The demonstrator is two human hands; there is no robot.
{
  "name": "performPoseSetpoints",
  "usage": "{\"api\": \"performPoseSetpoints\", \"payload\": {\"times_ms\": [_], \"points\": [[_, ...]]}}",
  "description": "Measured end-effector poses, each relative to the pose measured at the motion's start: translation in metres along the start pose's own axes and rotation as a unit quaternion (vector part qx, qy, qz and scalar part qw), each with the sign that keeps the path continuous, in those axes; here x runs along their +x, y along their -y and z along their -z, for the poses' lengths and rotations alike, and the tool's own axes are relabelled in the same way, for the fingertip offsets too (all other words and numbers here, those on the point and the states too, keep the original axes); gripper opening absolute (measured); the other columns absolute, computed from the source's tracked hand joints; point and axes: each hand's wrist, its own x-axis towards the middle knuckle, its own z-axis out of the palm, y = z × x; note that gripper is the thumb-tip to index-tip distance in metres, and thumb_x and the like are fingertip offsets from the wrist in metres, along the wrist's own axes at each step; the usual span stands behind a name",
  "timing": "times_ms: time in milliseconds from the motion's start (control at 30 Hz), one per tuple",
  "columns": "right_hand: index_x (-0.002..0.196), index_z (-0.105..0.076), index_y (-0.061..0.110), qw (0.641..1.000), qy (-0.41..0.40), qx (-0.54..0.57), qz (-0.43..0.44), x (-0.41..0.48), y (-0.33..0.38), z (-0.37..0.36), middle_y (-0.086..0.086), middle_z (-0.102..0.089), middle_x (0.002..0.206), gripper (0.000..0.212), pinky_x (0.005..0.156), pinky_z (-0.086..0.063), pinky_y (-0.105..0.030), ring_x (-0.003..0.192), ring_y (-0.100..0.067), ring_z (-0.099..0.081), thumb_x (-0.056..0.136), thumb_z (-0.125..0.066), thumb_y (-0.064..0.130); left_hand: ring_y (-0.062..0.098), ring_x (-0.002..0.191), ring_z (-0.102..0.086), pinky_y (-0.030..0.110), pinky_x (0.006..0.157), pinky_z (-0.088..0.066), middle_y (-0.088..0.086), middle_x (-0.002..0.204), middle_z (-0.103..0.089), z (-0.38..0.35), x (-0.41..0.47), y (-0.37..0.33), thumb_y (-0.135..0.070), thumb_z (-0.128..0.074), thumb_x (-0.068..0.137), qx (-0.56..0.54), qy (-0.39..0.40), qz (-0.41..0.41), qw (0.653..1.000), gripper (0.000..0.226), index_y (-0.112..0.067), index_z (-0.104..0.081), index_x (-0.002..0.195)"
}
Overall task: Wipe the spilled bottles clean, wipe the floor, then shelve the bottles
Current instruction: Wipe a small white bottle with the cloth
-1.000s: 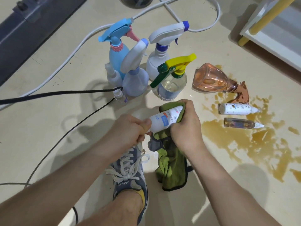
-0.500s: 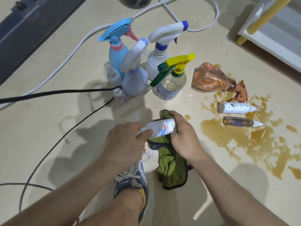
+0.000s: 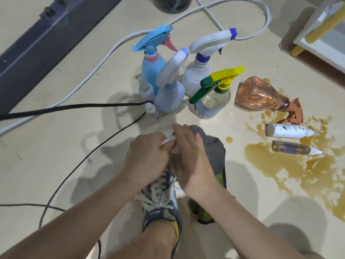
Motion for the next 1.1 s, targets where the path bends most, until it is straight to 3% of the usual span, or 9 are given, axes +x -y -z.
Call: {"api": "performPoseSetpoints", "payload": {"times_ms": [100,233,367,467,600,667,800,967,1100], "points": [[0.148,-0.036,0.008,0.999,0.003,-0.003,0.049,0.007,-0.013,-0.009,-0.014,-0.043,0.149,0.081,0.114,-0.027,-0.045,0.138,-0.032,-0.039,0.07,-0.051,-0.004,0.03,0.081,-0.06,0.038,0.072,-0.046,0.007,0.077,-0.066,-0.001,0.006,0.0,-0.036,-0.047,0.096,0.018,0.005,0.009,1.0,0.032,-0.018,-0.055,0.072],[0.123,-0.058,0.019,0.979,0.021,0.142,-0.148,0.026,-0.035,0.006,-0.017,-0.065,0.102,0.057,0.06,-0.056,-0.04,0.073,-0.014,-0.071,0.08,-0.037,-0.013,0.029,0.072,-0.055,0.038,0.067,-0.042,0.006,0.066,-0.059,-0.004,0.007,0.011,-0.055,-0.035,0.097,0.053,0.005,0.012,0.998,0.055,-0.015,-0.049,0.063],[0.112,-0.068,0.014,0.933,-0.135,0.217,-0.254,0.028,-0.038,0.018,-0.004,-0.069,0.101,0.056,0.093,-0.054,-0.031,0.093,-0.012,-0.068,0.078,-0.035,-0.015,0.03,0.08,-0.064,0.038,0.08,-0.05,0.008,0.075,-0.069,-0.009,0.024,0.04,-0.066,-0.032,0.093,0.045,0.025,0.106,0.993,0.067,-0.013,-0.067,0.072],[0.117,-0.069,0.014,0.902,-0.214,0.266,-0.264,0.025,-0.03,0.028,-0.001,-0.072,0.106,0.055,0.095,-0.053,-0.033,0.098,-0.012,-0.067,0.077,-0.038,-0.007,0.029,0.084,-0.065,0.035,0.082,-0.049,0.008,0.08,-0.071,-0.009,0.036,0.05,-0.065,-0.031,0.093,0.025,0.044,0.147,0.988,0.068,-0.013,-0.07,0.072],[0.129,-0.057,0.017,0.98,-0.077,0.176,-0.052,0.018,0.016,0.002,0.005,-0.063,0.111,0.062,0.09,-0.041,-0.007,0.098,0.001,-0.058,0.078,-0.044,-0.016,0.03,0.097,-0.063,0.036,0.083,-0.046,0.009,0.097,-0.07,-0.01,0.046,0.046,-0.05,-0.039,0.097,-0.021,0.048,0.112,0.992,0.043,-0.017,-0.067,0.096],[0.132,-0.049,0.006,0.992,-0.012,0.129,0.01,0.022,0.007,-0.021,-0.005,-0.057,0.121,0.061,0.101,-0.044,-0.024,0.111,-0.017,-0.055,0.073,-0.043,-0.008,0.022,0.102,-0.061,0.034,0.087,-0.046,-0.003,0.106,-0.066,-0.008,0.042,0.04,-0.039,-0.05,0.095,-0.112,0.05,0.075,0.99,0.024,-0.028,-0.059,0.115],[0.143,-0.04,0.01,0.995,0.004,0.031,-0.098,0.03,-0.04,-0.03,-0.012,-0.055,0.132,0.065,0.1,-0.045,-0.047,0.119,-0.031,-0.054,0.079,-0.043,0.0,0.016,0.094,-0.059,0.028,0.083,-0.045,-0.01,0.101,-0.057,-0.005,0.023,0.045,-0.029,-0.061,0.091,-0.101,0.076,-0.008,0.992,0.044,-0.038,-0.048,0.131],[0.133,-0.054,0.004,0.983,-0.057,0.149,-0.088,0.029,-0.002,-0.031,-0.014,-0.057,0.132,0.048,0.105,-0.041,-0.025,0.122,-0.017,-0.052,0.088,-0.048,-0.009,0.025,0.082,-0.067,0.037,0.074,-0.052,0.003,0.084,-0.071,-0.019,0.02,0.052,-0.036,-0.056,0.093,-0.11,-0.002,0.019,0.994,0.017,-0.023,-0.065,0.101],[0.139,-0.049,0.002,0.995,-0.014,0.069,0.067,0.02,-0.003,-0.04,-0.015,-0.037,0.152,0.063,0.11,-0.038,-0.038,0.136,-0.028,-0.041,0.076,-0.041,-0.004,0.031,0.079,-0.067,0.044,0.074,-0.054,0.007,0.077,-0.07,-0.023,0.03,0.052,-0.042,-0.044,0.085,-0.136,0.069,0.091,0.984,0.032,-0.017,-0.064,0.082]]}}
